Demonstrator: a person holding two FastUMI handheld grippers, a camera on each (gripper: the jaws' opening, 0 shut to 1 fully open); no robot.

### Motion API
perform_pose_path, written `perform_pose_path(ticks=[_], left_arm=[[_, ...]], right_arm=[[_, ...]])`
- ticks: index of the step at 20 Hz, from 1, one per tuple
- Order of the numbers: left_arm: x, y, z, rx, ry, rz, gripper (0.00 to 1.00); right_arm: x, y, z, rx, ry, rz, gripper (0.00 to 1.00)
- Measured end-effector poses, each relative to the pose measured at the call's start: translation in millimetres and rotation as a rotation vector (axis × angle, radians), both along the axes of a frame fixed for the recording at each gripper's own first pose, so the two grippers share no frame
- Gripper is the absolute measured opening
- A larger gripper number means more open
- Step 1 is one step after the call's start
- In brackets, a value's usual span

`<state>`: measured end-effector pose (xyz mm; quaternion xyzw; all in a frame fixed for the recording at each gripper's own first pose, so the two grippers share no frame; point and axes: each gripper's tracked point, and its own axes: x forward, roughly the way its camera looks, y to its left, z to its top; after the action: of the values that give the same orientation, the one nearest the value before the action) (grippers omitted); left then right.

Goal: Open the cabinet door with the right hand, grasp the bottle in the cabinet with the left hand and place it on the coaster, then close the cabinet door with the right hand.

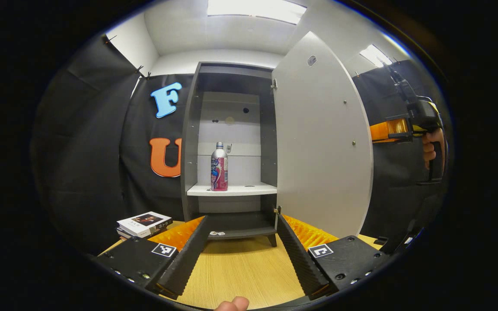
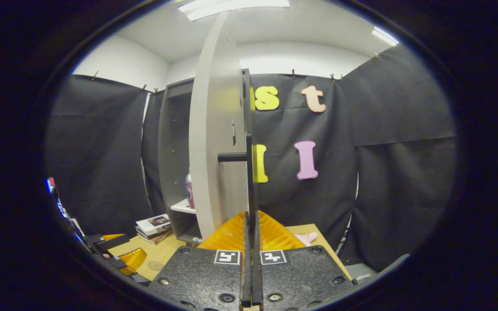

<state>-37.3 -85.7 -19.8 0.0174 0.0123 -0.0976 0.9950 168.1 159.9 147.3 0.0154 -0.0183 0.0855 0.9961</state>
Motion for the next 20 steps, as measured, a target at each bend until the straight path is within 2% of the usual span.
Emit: perform_pose_path(ticks=[2,5,7,10,13,16,18,19,20], left_arm=[[-0.1,-3.0,-0.3,0.002,0.002,-0.002,0.95],[2.0,-2.8,-3.2,0.000,0.008,0.003,0.95],[2.9,-4.3,-5.8,-0.006,0.017,0.009,0.95],[4.0,-5.5,-9.4,-0.006,0.027,0.017,0.95],[4.4,-10.5,-12.1,-0.007,0.040,0.009,0.95],[5.7,-9.8,-11.7,0.007,0.040,0.018,0.95],[6.8,-8.6,-12.4,0.006,0.041,0.032,0.95],[7.1,-8.4,-12.2,0.005,0.041,0.037,0.95],[7.7,-8.6,-12.1,0.005,0.042,0.043,0.95]], right_arm=[[-1.6,-2.2,4.6,0.012,-0.008,0.010,0.04],[-2.0,-8.9,3.3,-0.038,-0.019,-0.022,0.04],[-0.8,-5.9,-2.2,-0.045,0.004,-0.001,0.04],[4.2,-22.7,-7.9,-0.077,0.018,-0.097,0.04],[14.3,-48.5,-10.7,-0.031,0.004,-0.155,0.04],[26.7,-57.1,-17.8,0.030,0.026,-0.132,0.05],[33.0,-58.1,-18.6,0.031,0.031,-0.135,0.20],[35.2,-61.5,-20.6,0.013,0.032,-0.152,0.40],[37.4,-62.4,-20.7,-0.003,0.029,-0.155,0.49]])
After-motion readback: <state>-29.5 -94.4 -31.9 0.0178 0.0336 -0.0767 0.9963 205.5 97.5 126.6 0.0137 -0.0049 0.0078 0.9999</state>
